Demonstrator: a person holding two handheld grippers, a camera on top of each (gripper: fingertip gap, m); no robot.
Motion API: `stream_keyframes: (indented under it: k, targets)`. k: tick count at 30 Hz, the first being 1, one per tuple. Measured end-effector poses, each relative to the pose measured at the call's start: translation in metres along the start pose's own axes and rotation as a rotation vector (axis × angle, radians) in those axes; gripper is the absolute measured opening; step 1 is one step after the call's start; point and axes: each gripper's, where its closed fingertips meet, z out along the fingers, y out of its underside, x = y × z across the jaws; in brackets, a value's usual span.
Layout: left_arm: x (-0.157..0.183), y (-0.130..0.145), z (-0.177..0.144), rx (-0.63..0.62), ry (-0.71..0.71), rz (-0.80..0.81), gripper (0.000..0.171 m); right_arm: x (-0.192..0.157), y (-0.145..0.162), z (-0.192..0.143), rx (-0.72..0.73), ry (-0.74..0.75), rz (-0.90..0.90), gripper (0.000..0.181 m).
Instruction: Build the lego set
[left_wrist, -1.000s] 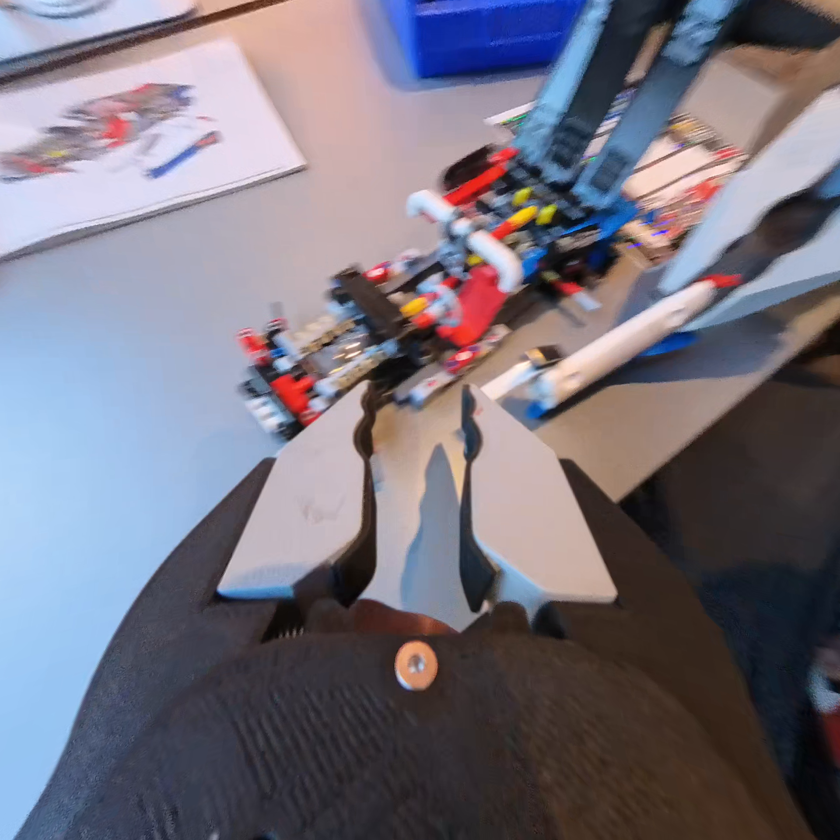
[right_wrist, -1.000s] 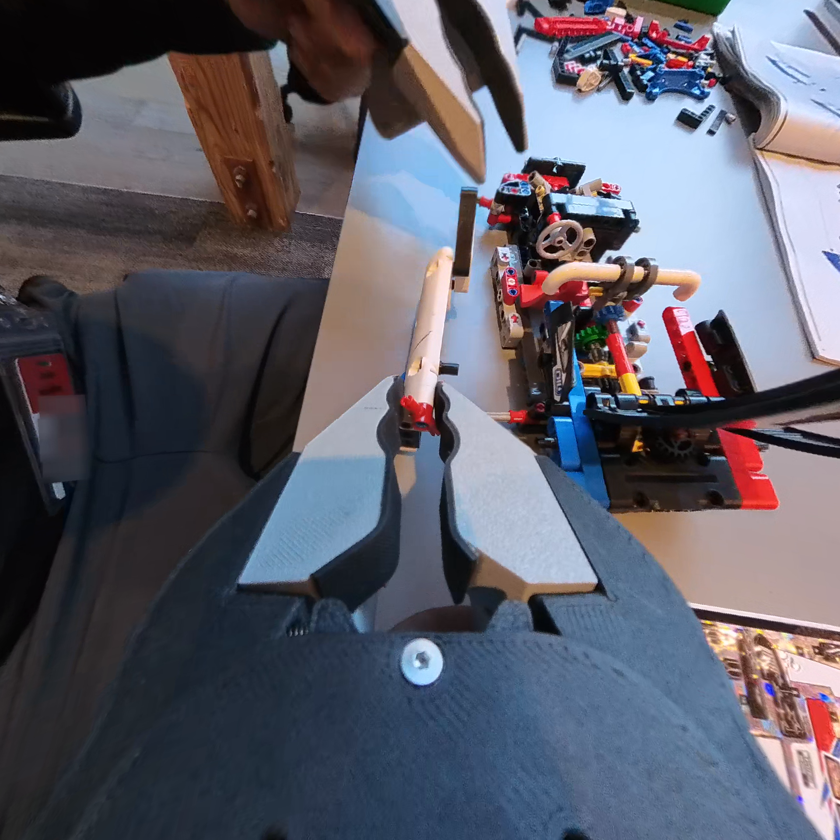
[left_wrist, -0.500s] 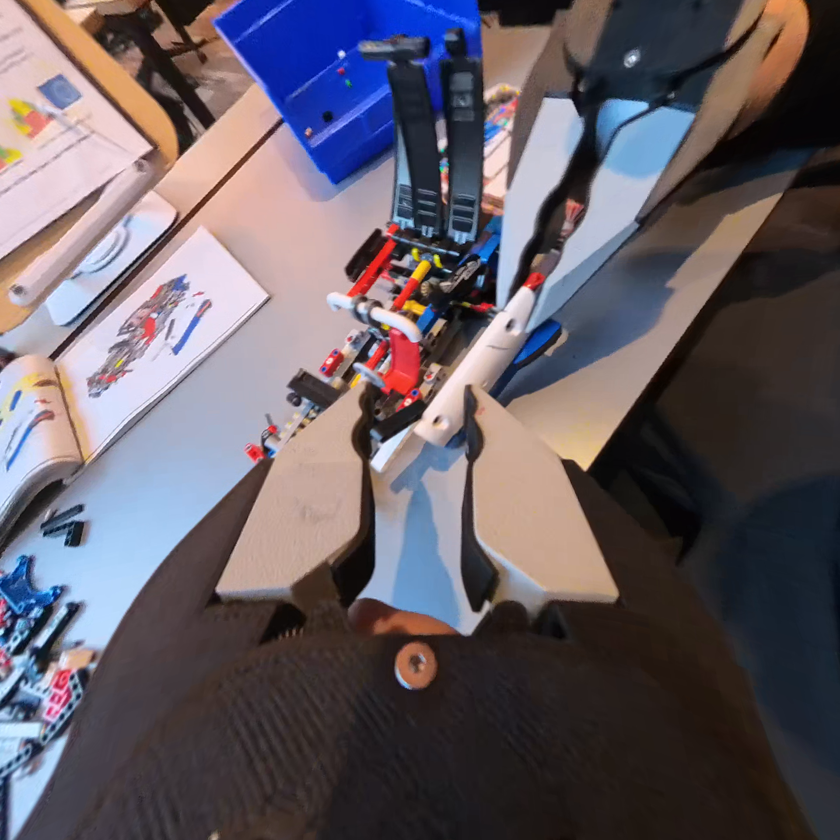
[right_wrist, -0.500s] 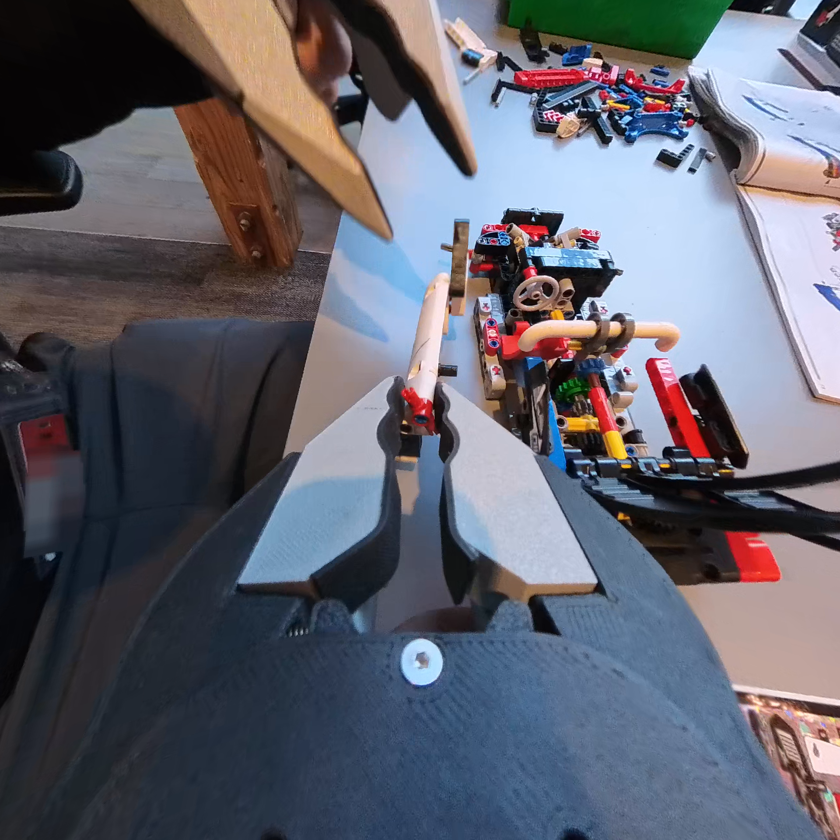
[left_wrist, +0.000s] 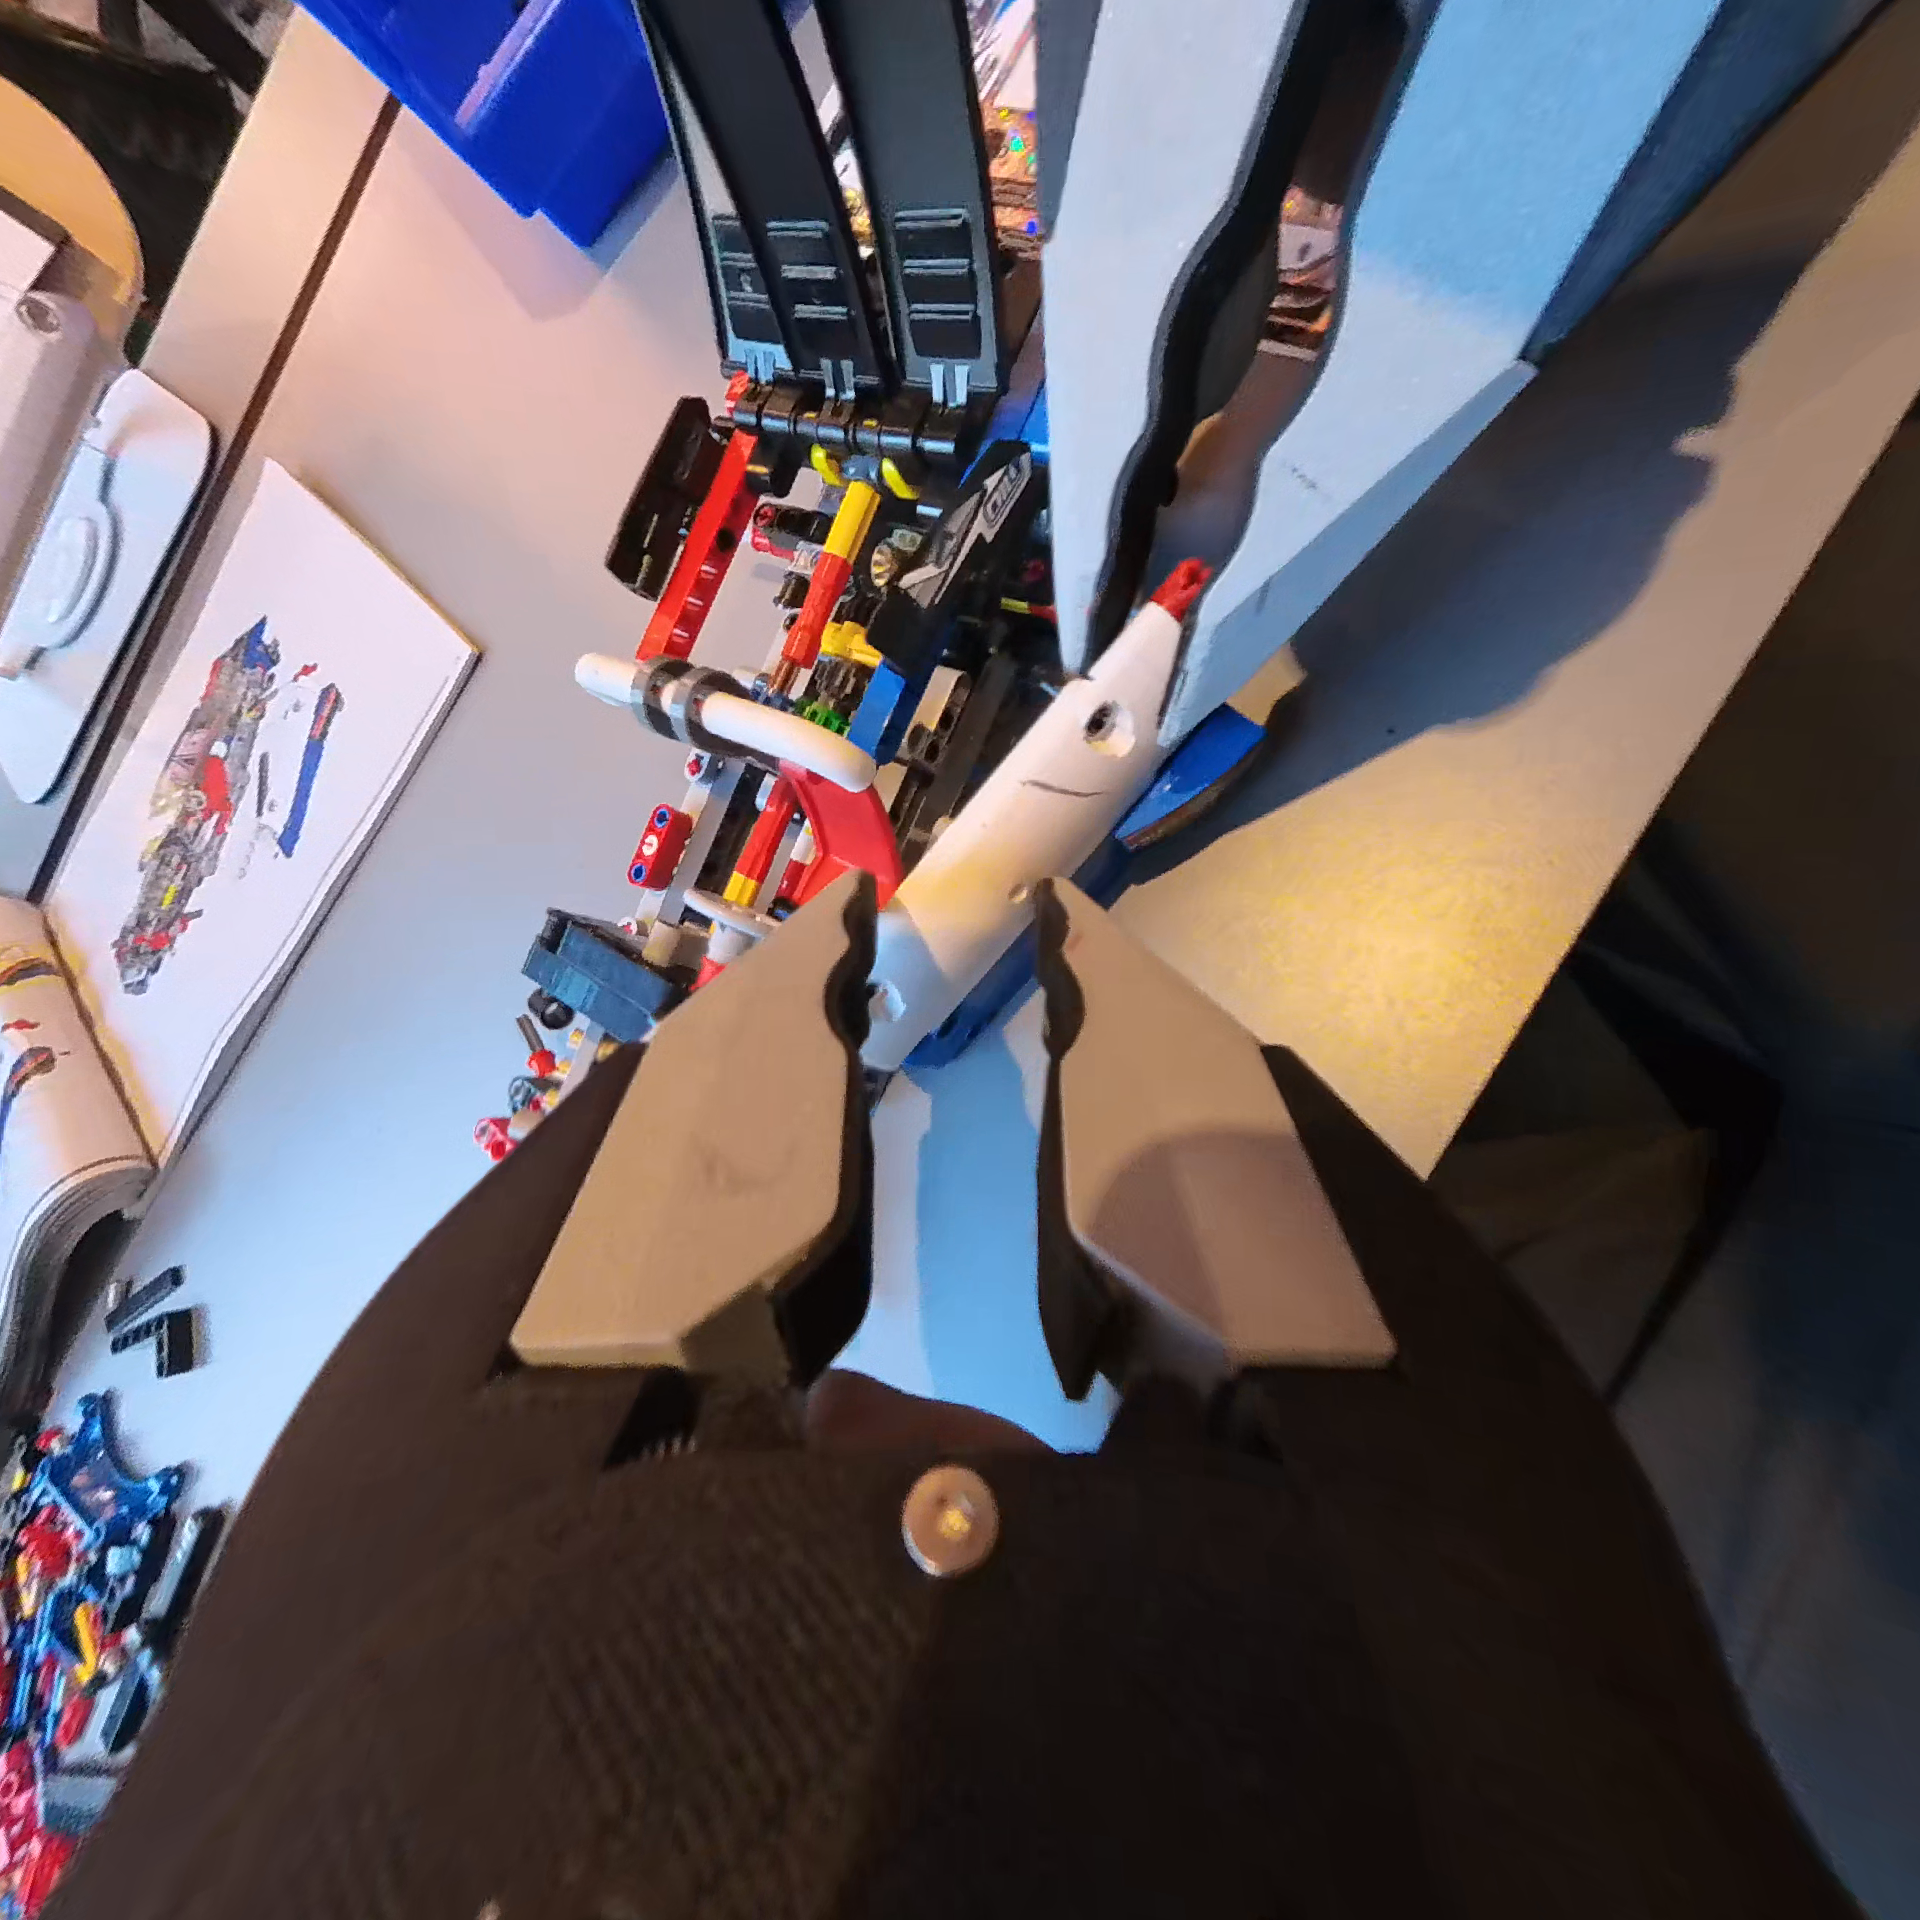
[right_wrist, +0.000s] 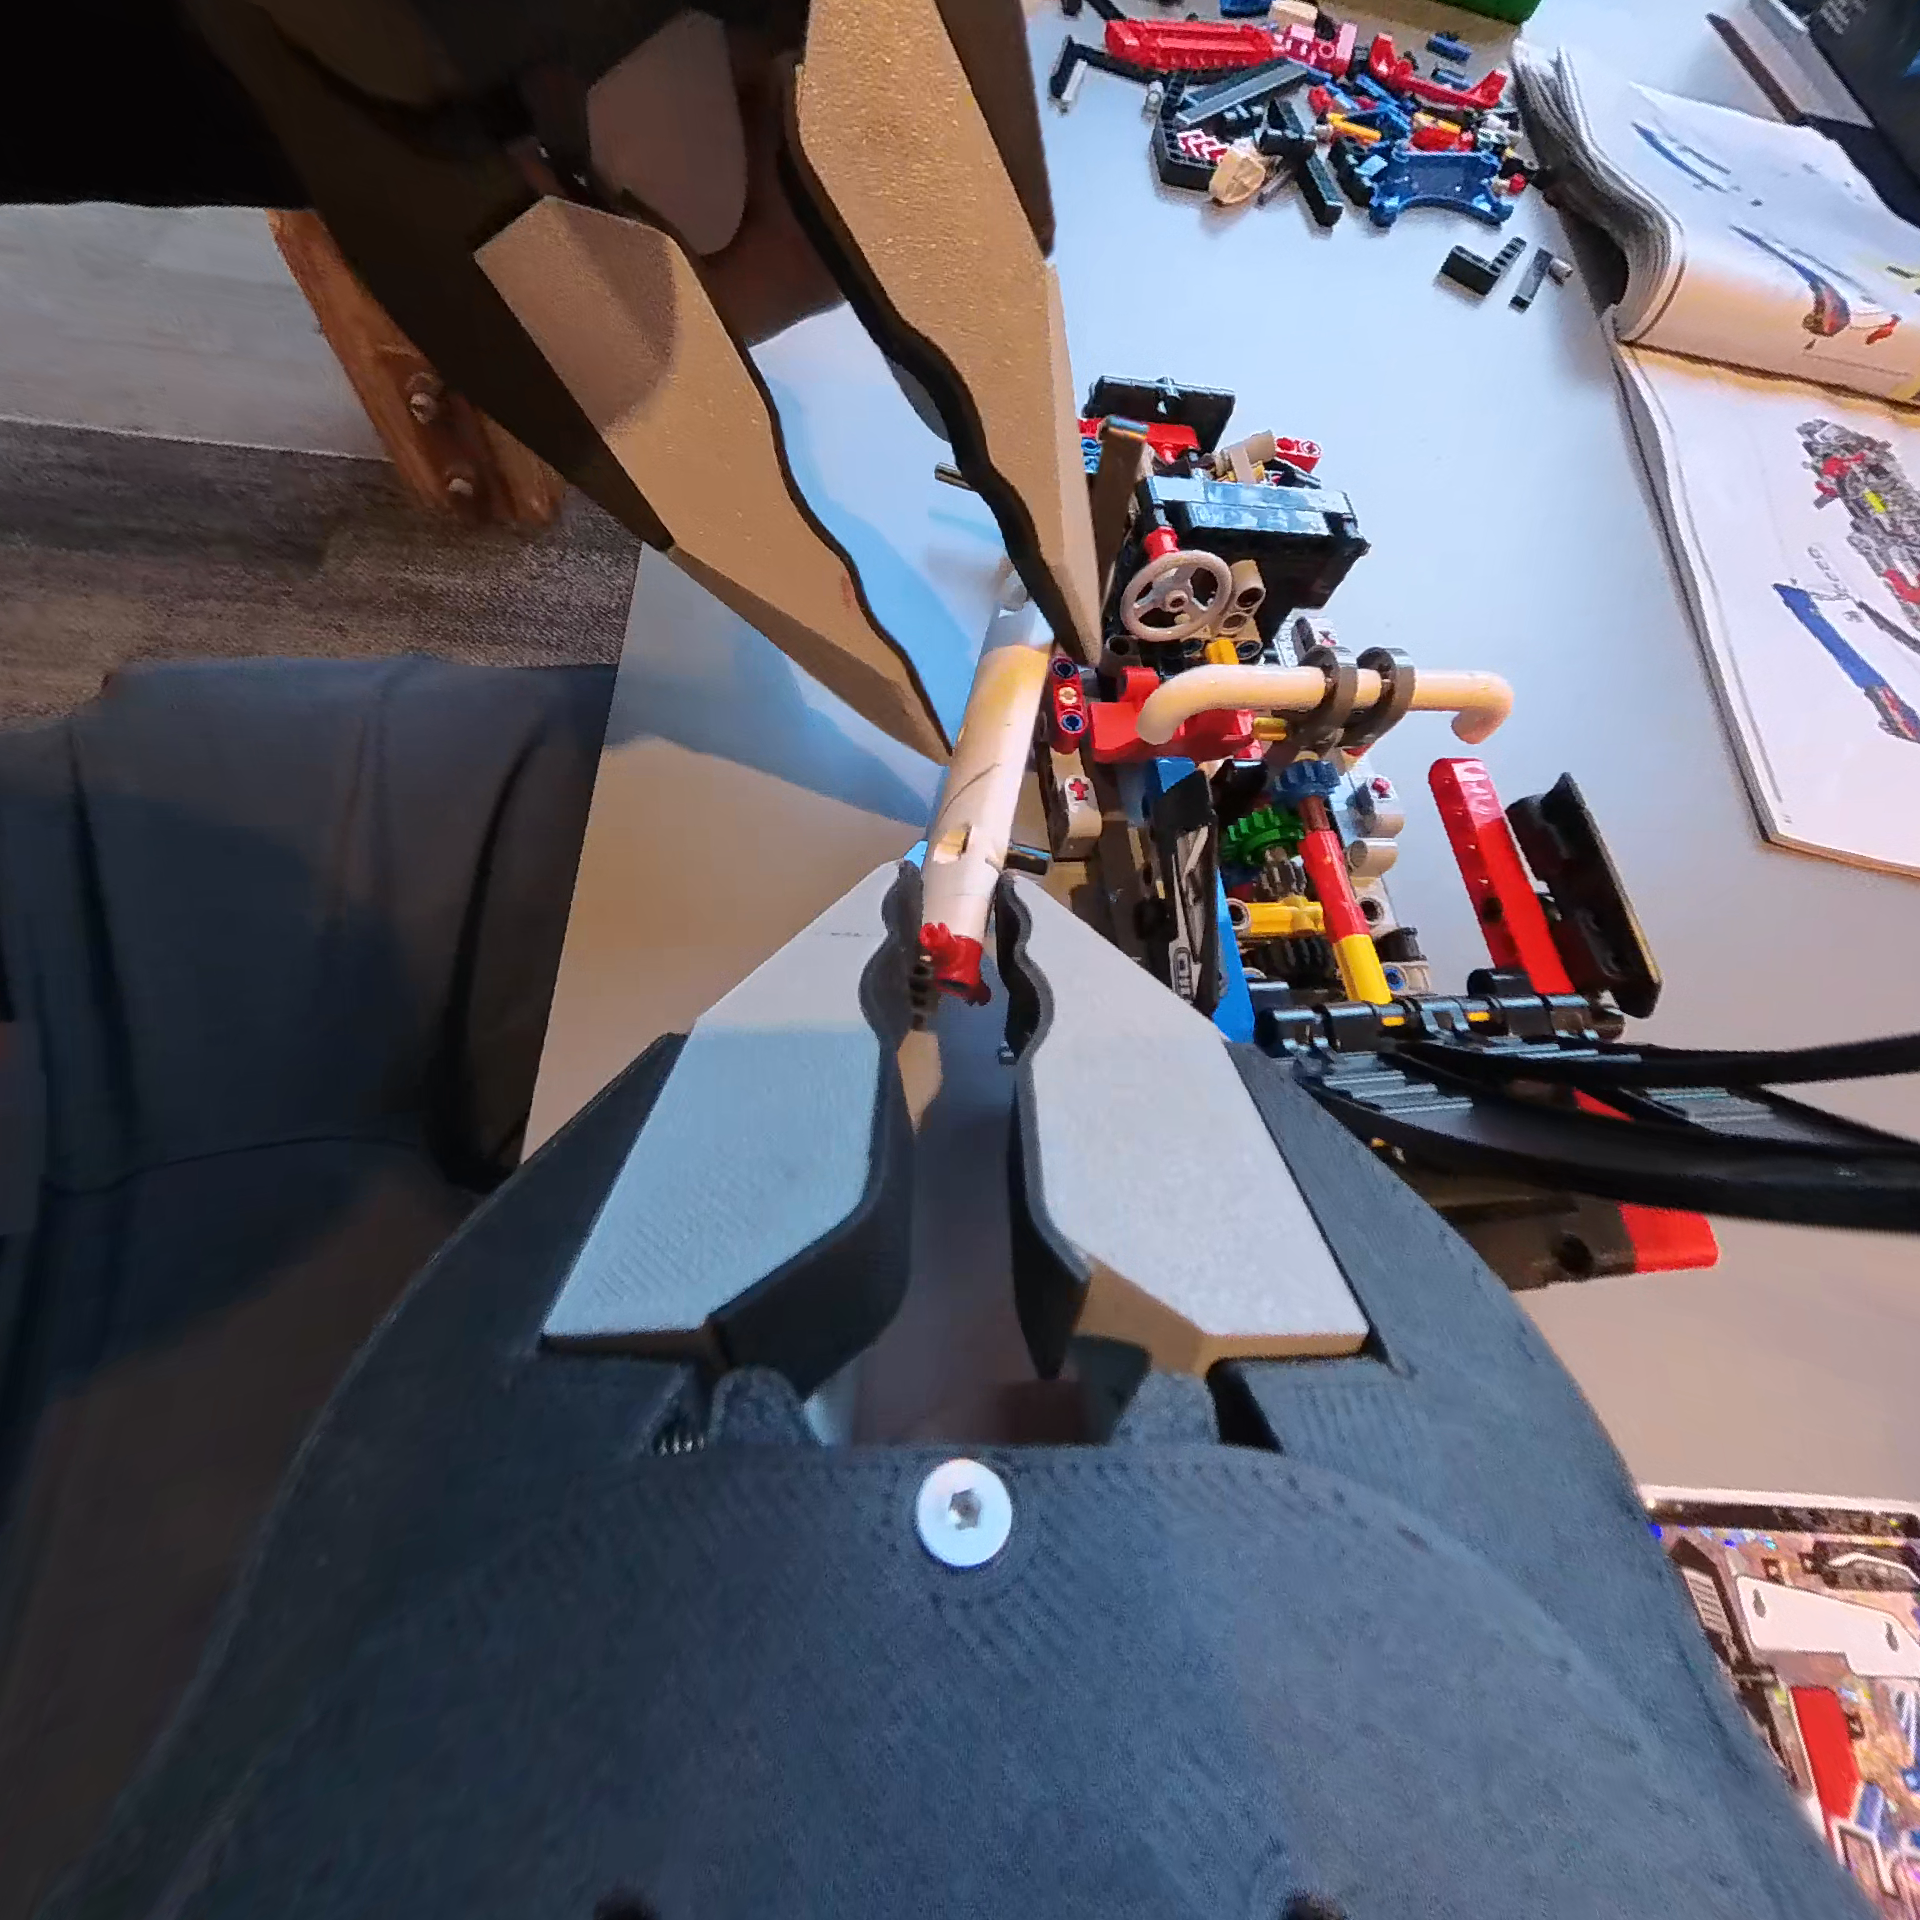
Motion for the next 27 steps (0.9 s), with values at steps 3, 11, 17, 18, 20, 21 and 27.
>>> stream_keyframes:
  k: [3,11,17,18,20,21,27]
  targets:
    - [0.003,-0.007,0.0,0.029,0.032,-0.003,0.042,-0.001,-0.001,0.0,0.018,-0.024,-0.003,0.011]
    - [0.008,-0.005,0.008,0.023,0.089,0.009,0.026,0.008,0.0,0.001,0.003,0.008,-0.011,0.012]
    - [0.002,0.0,0.005,0.026,0.083,0.003,0.021,0.012,-0.002,-0.009,0.01,0.043,-0.003,0.02]
    - [0.002,0.001,0.004,0.026,0.079,0.016,0.02,0.012,-0.002,-0.012,0.012,0.048,-0.007,0.02]
    - [0.0,0.002,0.001,0.025,0.07,0.03,0.017,0.013,-0.004,-0.019,0.019,0.06,-0.013,0.02]
    - [-0.001,0.004,0.001,0.024,0.065,0.036,0.016,0.015,-0.005,-0.022,0.024,0.068,-0.013,0.02]
    - [-0.002,0.005,0.001,0.033,0.08,0.113,0.015,0.021,-0.012,-0.026,0.035,0.076,0.033,0.025]
